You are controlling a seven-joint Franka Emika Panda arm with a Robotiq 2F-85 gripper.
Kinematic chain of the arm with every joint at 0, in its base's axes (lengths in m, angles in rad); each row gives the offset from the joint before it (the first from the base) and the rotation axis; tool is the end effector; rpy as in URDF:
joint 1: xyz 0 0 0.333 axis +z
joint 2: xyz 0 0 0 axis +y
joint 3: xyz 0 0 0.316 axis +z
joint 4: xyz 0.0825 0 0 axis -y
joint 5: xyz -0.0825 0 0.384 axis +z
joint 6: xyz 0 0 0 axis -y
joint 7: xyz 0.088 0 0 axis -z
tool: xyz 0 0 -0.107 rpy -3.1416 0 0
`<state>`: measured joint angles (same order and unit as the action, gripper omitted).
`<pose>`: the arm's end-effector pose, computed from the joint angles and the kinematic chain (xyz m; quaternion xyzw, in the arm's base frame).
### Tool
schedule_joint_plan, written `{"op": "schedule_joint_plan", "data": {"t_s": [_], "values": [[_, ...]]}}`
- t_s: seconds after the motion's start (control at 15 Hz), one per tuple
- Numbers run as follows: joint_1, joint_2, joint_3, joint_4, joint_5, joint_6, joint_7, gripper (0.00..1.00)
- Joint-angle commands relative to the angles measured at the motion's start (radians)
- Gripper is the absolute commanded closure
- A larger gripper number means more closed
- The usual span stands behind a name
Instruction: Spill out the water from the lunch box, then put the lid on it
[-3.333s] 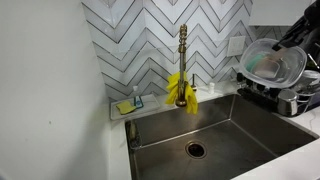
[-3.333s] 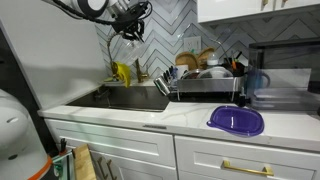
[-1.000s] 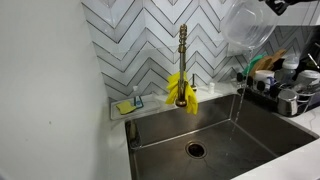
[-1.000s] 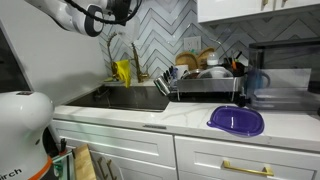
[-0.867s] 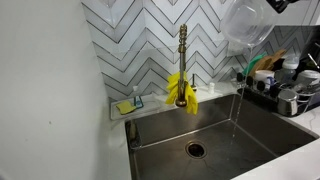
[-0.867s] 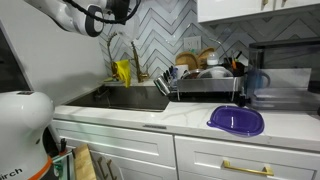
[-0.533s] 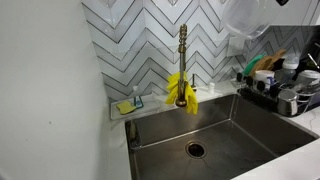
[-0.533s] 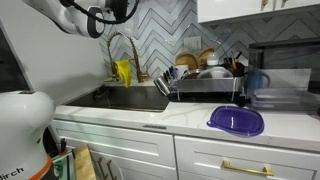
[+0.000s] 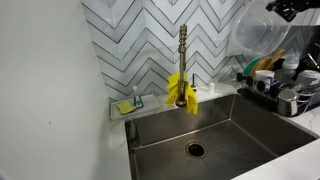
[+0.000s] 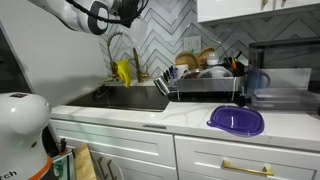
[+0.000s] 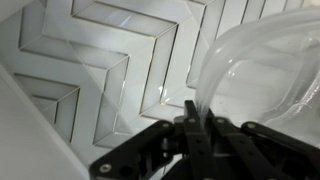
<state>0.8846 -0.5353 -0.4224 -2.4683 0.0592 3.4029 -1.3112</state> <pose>0.4064 0.1472 0.6396 0.5332 0.5347 0.6341 0.1664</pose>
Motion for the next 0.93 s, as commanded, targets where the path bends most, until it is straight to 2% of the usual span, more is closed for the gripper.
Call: {"op": "schedule_joint_plan", "data": {"t_s": [0.0, 0.13, 0.2, 0.27, 0.47, 0.53, 0.6, 0.73, 0.87], "values": [[-0.166, -0.021, 0.098, 0.005, 0.048, -0.239, 0.038, 0.98], [-0.272, -0.029, 0.151, 0.006, 0.030, -0.380, 0.079, 0.98], [-0.327, -0.038, 0.166, -0.002, -0.039, -0.442, 0.132, 0.98], [-0.383, -0.048, 0.192, -0.008, -0.058, -0.504, 0.134, 0.98], [-0.501, -0.083, 0.246, -0.006, -0.072, -0.729, 0.161, 0.98], [-0.507, -0.094, 0.241, 0.006, -0.081, -0.815, 0.178, 0.98], [-0.483, -0.048, 0.235, 0.012, -0.027, -0.699, 0.121, 0.93], [-0.513, -0.070, 0.245, 0.013, -0.030, -0.778, 0.131, 0.93], [-0.515, -0.076, 0.247, 0.013, -0.032, -0.786, 0.137, 0.93]]}}
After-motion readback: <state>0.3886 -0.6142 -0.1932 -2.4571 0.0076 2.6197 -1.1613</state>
